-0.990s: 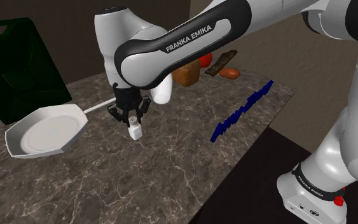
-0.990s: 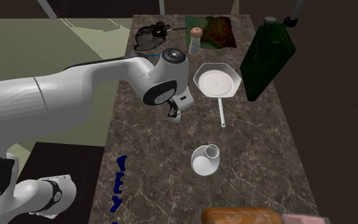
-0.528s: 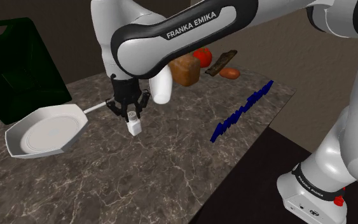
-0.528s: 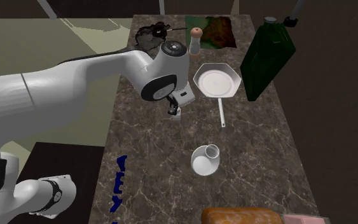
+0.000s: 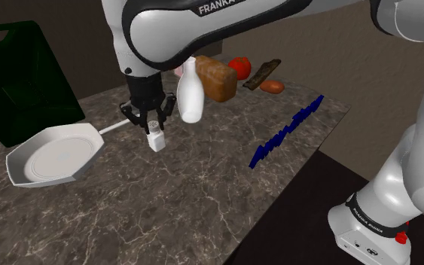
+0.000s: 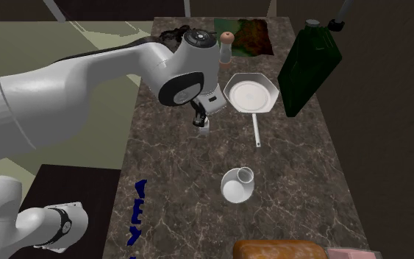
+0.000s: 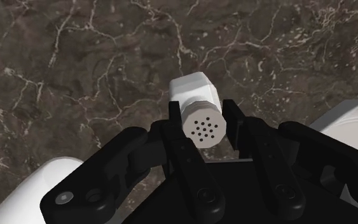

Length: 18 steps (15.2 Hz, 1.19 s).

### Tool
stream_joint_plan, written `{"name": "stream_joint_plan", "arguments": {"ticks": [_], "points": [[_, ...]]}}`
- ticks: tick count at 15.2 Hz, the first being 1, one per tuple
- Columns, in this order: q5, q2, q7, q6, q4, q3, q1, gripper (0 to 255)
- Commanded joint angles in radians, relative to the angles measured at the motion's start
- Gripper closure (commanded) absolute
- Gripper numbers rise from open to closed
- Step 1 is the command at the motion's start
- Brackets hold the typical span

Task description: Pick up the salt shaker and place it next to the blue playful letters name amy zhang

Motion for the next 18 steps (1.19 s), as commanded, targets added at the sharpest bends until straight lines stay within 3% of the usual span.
{"name": "stream_joint_plan", "arguments": {"ticks": [1, 18], "points": [[0.004, -0.007, -0.003, -0.024, 0.017, 0.001, -0.001, 255], [0.011, -0.014, -0.009, -0.250, 0.238, 0.009, 0.014, 255]]}}
